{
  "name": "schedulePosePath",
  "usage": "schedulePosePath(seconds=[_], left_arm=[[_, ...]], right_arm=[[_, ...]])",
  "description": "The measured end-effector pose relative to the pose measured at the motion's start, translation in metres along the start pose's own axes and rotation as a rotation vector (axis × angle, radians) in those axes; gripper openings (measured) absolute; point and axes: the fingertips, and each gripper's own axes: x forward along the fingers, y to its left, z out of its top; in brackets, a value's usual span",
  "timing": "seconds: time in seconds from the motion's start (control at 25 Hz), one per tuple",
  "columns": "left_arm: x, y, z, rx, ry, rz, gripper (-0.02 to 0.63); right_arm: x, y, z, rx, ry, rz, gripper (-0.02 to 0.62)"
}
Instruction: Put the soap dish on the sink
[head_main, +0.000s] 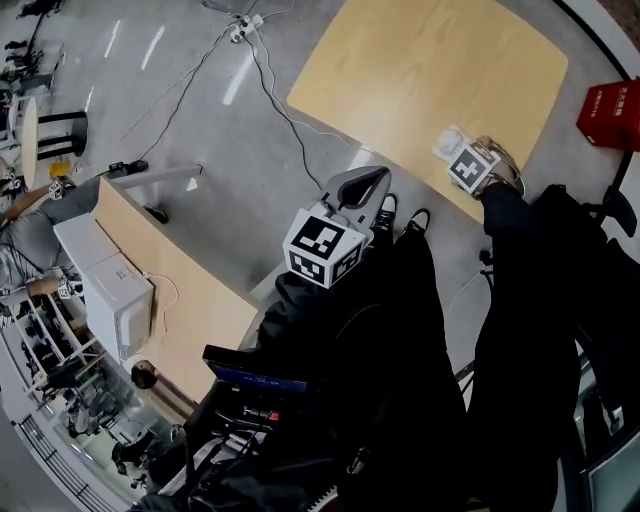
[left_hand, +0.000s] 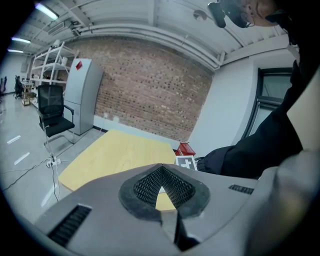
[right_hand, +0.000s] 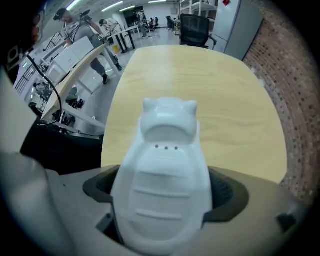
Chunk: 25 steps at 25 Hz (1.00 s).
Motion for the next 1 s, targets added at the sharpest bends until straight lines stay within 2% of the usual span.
schedulePosePath(seconds=[0.16,0.36,0.48,0.72,0.76,0.84,0.88,0.96,1.0], left_arm=[[-0.001,0.000,0.004,0.003,-0.007,-0.001,0.000],[-0.005,-0.005,0.014,0.025,-0.024,-0.007,0.000],[-0.007,-0.013,0.024,0.046,-0.044,-0.021,0.000],[-0.018,-0.039,0.068,0.105,-0.128,-0.062,0.000],[-0.020,-0.044,0.077,0.121,-0.150,-0.074,0.000],[-0.023,-0.055,0.097,0.155,-0.197,-0.098,0.000],[-0.026,-0.062,0.107,0.168,-0.219,-0.112,0.000],[-0.032,-0.076,0.126,0.188,-0.256,-0.136,0.000],[-0.034,-0.083,0.136,0.198,-0.274,-0.147,0.000]], right_arm=[[-0.004,-0.002,0.002,0.015,-0.030,-0.010,0.502],[-0.033,-0.003,0.012,0.035,-0.190,-0.024,0.502],[-0.080,-0.009,0.020,0.120,-0.365,-0.071,0.502],[-0.247,-0.004,0.023,0.348,-0.817,-0.254,0.495],[-0.274,-0.001,0.020,0.371,-0.878,-0.295,0.476],[-0.326,0.006,0.015,0.409,-0.987,-0.398,0.322],[-0.349,0.011,0.012,0.425,-1.035,-0.441,0.272],[-0.391,0.021,0.006,0.456,-1.116,-0.498,0.231],[-0.409,0.026,0.001,0.472,-1.149,-0.525,0.190]])
